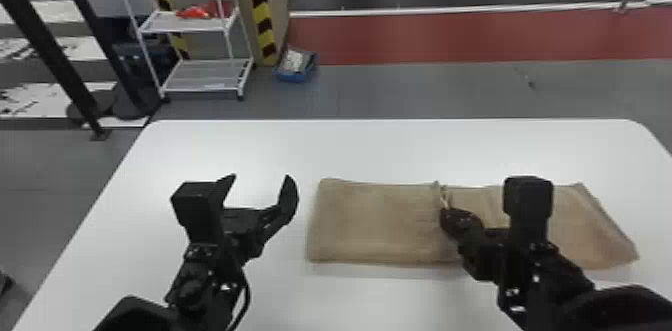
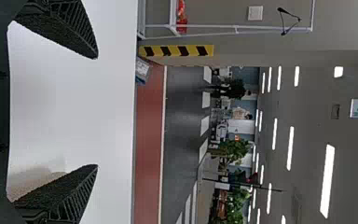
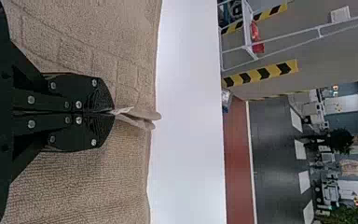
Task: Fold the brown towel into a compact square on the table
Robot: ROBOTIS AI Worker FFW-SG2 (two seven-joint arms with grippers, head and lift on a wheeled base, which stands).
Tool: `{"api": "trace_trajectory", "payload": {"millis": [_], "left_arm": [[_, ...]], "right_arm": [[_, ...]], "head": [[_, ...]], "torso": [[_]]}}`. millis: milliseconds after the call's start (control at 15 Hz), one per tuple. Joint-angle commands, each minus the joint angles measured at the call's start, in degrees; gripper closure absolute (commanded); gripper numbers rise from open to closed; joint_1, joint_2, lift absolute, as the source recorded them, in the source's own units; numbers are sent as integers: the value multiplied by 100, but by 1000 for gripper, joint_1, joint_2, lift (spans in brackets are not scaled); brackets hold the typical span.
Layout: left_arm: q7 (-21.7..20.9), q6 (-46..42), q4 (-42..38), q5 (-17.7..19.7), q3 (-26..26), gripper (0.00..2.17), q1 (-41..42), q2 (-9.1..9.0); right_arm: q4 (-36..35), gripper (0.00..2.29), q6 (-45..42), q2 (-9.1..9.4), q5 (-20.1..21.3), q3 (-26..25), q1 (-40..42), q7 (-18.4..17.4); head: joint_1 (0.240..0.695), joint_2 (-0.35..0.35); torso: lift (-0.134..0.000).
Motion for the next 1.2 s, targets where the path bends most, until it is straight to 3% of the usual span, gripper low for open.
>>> {"api": "trace_trajectory", "payload": {"millis": [0,333,600,800,1000,1133], "left_arm": [[4,0,1,7,0,39,9,0],[4,0,1,-2,9,39,9,0],[21,0,1,-19,44,39,9,0],[21,0,-8,-11,53,39,9,-9],[39,18,-8,-46,-9,39,-18,-53],[65,70,-34,-63,-18,43,-18,-53]], "right_arm": [[-151,1301,-1,-1,-1,14,62,0],[-678,1301,-89,-1,8,-39,326,0],[-1548,1301,-37,-45,-124,-838,818,61],[-1249,1301,350,-124,-256,-1462,730,272],[-889,1301,262,-133,-256,-1436,651,483],[-1188,1301,297,-141,-326,-1621,678,562]], "head": [[695,98],[695,107],[695,90],[695,42],[695,-12],[695,-19]], "torso": [[-125],[-125],[-125],[-125],[-125],[-125]]}}
